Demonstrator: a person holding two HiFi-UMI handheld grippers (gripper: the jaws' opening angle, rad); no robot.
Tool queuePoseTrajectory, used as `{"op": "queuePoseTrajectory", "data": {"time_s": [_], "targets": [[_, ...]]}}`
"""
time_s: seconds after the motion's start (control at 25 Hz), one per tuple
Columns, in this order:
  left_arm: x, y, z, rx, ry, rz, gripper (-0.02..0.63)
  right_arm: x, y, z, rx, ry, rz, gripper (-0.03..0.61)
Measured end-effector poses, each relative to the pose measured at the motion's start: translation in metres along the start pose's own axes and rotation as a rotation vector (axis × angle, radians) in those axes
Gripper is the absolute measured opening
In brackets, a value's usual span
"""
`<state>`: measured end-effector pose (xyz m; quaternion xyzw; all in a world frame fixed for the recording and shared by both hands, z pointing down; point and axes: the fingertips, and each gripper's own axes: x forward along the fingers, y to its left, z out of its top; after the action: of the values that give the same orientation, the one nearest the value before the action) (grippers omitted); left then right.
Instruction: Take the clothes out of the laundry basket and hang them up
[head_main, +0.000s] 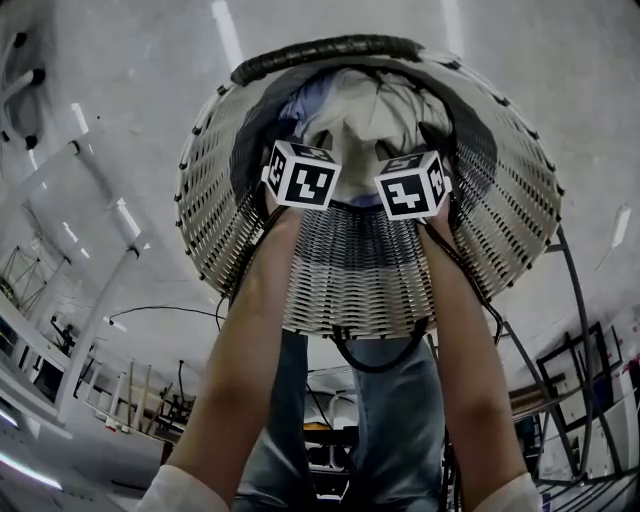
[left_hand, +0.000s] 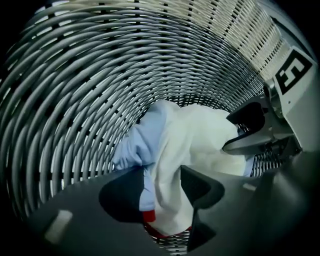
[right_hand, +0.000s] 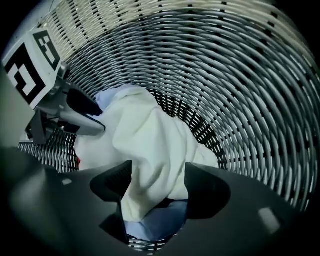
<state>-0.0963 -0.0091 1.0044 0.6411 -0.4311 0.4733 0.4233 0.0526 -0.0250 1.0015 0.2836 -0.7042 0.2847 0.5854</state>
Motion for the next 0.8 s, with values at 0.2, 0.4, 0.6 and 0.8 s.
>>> {"op": "queuePoseTrajectory", "data": {"time_s": [0.2, 0.4, 0.6, 0.8], "targets": [[0.0, 0.001, -0.003, 0.022, 0.015, 0.009, 0.161, 0.0, -0.004, -0.002, 0.005, 0.004, -0.009, 0.277], [0.001, -0.005, -0.001, 0.006, 0.036, -0.052, 0.02, -0.002, -0.007, 0.0, 0.051, 0.003, 0.01, 0.06], [0.0, -0.007, -0.002, 0.001, 0.041, -0.068, 0.015, -0.004, -0.003, -0.003, 0.021, 0.028, 0.008, 0.051], [-0.005, -0.006, 0.001, 0.004, 0.041, -0.082, 0.015, -0.009, -0.003, -0.002, 0.016, 0.03, -0.003, 0.051]]}}
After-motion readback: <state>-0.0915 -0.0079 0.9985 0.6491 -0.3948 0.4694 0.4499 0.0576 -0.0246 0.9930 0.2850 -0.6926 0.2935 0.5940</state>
